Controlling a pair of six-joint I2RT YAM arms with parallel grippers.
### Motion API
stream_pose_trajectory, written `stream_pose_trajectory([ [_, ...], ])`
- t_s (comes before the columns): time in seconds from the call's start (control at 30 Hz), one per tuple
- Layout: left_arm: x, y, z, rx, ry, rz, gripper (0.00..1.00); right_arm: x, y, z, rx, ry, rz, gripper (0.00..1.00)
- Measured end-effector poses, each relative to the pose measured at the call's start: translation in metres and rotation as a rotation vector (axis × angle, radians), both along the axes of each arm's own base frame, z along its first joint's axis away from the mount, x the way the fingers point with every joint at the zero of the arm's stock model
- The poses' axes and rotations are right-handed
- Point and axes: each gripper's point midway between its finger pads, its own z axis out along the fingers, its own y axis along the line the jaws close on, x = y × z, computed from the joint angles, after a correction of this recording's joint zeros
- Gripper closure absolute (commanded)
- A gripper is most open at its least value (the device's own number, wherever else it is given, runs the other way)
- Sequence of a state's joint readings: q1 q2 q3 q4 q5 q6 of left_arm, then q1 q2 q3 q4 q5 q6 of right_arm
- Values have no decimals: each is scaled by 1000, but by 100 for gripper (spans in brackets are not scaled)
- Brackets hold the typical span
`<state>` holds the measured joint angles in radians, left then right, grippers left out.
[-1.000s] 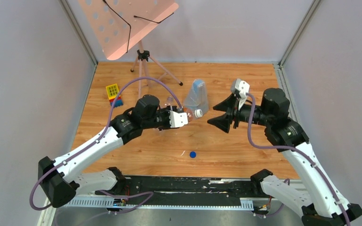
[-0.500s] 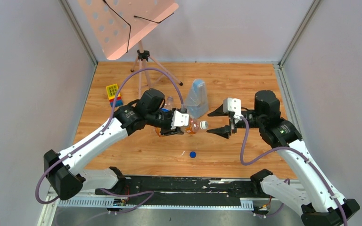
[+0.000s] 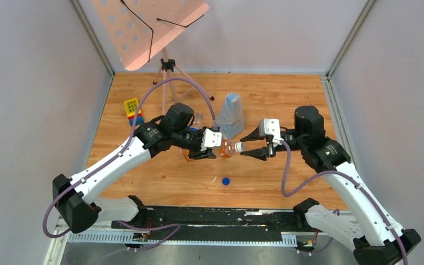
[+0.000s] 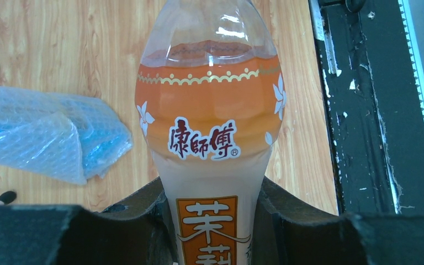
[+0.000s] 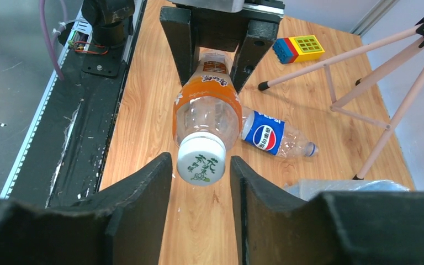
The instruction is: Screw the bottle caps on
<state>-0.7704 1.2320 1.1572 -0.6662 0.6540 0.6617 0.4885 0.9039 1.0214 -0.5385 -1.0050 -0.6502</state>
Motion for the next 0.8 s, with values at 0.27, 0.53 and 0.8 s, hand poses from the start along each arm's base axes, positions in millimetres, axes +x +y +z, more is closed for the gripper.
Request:
stream_pose_trajectory([
  [0.27, 0, 0, 0, 6, 17, 9, 100, 2, 3, -5, -10, 15, 7, 96],
  [0.53, 15, 5, -8, 16, -41, 141, 100, 23, 10, -11, -20, 232, -107, 100],
  [0.8, 43, 15, -16, 49, -380, 349, 100, 53, 17, -30, -29, 742, -405, 100],
])
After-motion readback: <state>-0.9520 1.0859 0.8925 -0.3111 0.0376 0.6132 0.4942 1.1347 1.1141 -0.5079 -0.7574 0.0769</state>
